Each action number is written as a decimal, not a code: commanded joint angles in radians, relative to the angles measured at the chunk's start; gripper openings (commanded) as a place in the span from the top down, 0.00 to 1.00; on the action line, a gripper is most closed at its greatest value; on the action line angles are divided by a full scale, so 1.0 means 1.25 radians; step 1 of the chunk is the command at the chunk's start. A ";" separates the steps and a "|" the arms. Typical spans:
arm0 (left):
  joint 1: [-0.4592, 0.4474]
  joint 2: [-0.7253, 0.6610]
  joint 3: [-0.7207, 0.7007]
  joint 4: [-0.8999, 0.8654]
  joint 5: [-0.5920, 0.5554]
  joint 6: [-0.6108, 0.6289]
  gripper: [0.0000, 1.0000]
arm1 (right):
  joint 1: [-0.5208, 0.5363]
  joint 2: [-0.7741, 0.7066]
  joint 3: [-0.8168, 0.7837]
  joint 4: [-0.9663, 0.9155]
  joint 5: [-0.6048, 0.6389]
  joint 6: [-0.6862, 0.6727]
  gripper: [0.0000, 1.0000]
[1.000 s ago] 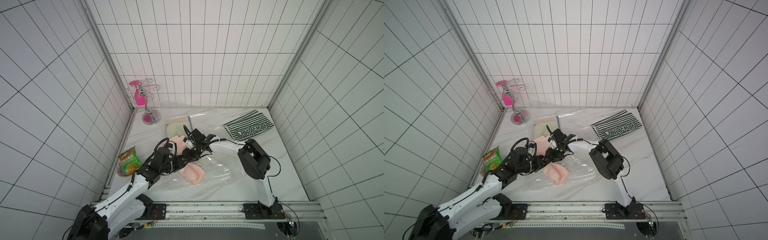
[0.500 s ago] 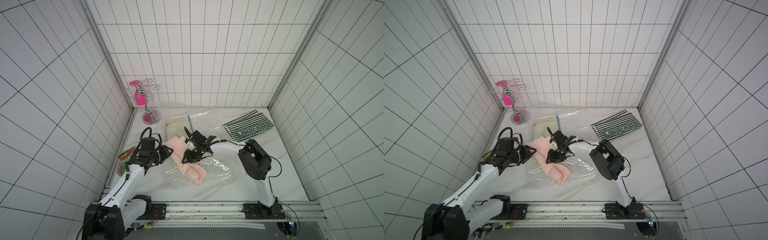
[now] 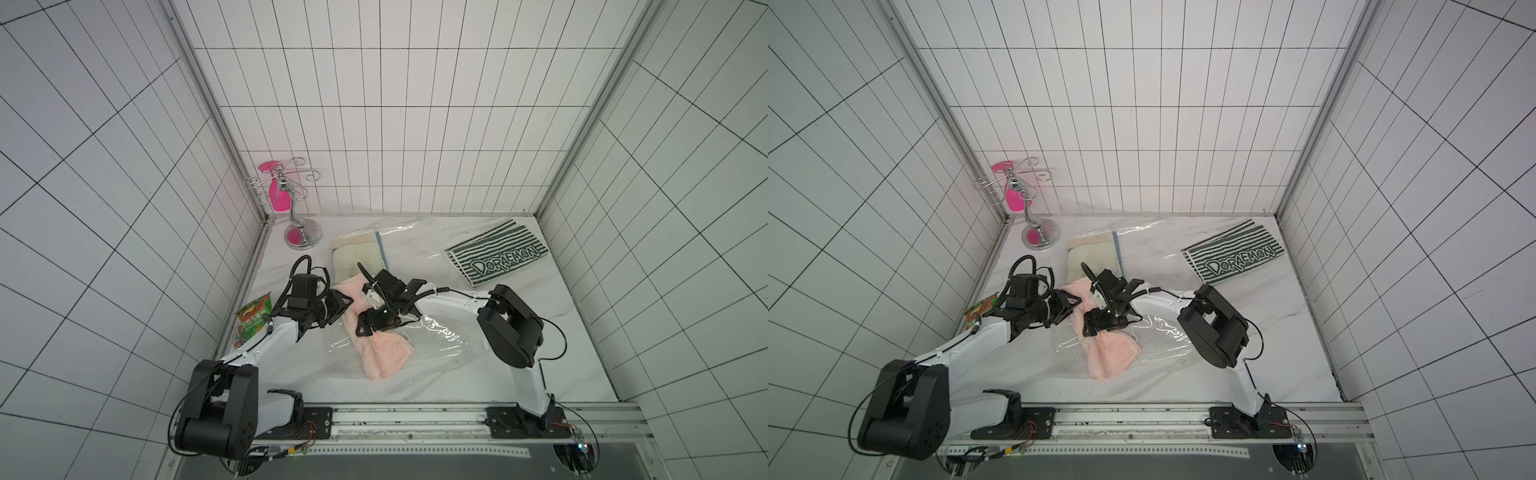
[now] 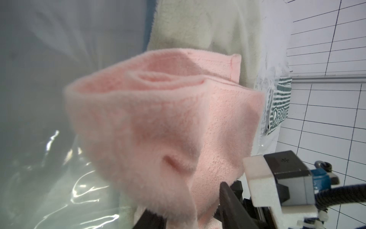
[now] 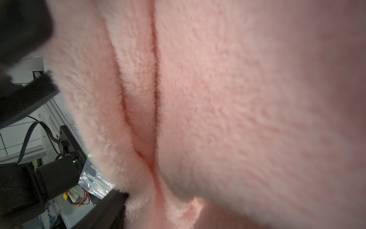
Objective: Place the folded towel into the vacuum bag
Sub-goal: Pick up the towel from the vacuum bag.
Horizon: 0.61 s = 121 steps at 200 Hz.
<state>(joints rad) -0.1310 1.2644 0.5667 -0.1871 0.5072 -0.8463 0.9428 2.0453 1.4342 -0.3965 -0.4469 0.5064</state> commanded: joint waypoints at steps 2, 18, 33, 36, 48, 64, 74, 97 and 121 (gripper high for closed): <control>-0.004 0.008 -0.002 0.075 0.021 -0.025 0.57 | 0.019 -0.025 0.035 -0.072 0.057 -0.014 0.17; -0.005 0.007 0.002 0.074 0.024 -0.028 0.57 | 0.030 -0.019 0.069 -0.108 0.088 -0.019 0.16; -0.005 0.006 0.004 0.072 0.026 -0.029 0.57 | 0.045 -0.002 0.099 -0.144 0.150 -0.027 0.13; -0.005 0.005 0.005 0.072 0.026 -0.029 0.57 | 0.048 0.005 0.106 -0.154 0.162 -0.027 0.13; -0.005 0.007 0.006 0.070 0.025 -0.028 0.57 | 0.055 0.032 0.122 -0.173 0.193 -0.016 0.13; -0.004 0.010 0.006 0.069 0.024 -0.026 0.57 | 0.066 0.061 0.120 -0.169 0.227 -0.001 0.13; -0.004 0.012 0.006 0.068 0.024 -0.025 0.57 | 0.072 0.080 0.121 -0.168 0.236 0.005 0.13; -0.004 0.012 0.010 0.062 0.020 -0.021 0.57 | 0.079 0.106 0.115 -0.160 0.269 0.014 0.20; 0.007 0.002 0.023 0.030 0.010 -0.010 0.56 | 0.080 0.098 0.079 -0.119 0.256 0.010 0.46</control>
<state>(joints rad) -0.1310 1.2755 0.5663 -0.1387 0.5224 -0.8726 1.0355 2.1189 1.5646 -0.5461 -0.1612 0.5198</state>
